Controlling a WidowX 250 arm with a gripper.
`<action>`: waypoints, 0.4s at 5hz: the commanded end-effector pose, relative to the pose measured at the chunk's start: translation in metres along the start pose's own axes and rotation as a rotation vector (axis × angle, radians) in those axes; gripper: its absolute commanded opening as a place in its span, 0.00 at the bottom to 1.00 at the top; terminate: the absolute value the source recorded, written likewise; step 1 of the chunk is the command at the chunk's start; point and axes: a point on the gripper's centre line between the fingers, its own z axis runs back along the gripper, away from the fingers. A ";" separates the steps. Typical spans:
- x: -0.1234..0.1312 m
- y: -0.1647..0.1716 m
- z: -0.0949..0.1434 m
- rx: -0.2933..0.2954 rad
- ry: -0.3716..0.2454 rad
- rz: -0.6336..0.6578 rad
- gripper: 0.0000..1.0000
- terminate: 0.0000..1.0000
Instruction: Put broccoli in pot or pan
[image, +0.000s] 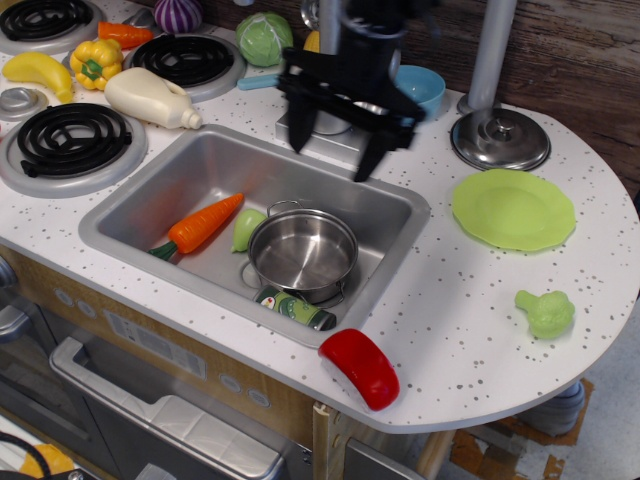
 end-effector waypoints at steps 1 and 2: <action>-0.005 -0.065 0.048 -0.071 -0.086 0.097 1.00 0.00; -0.015 -0.116 0.043 -0.092 -0.099 0.075 1.00 0.00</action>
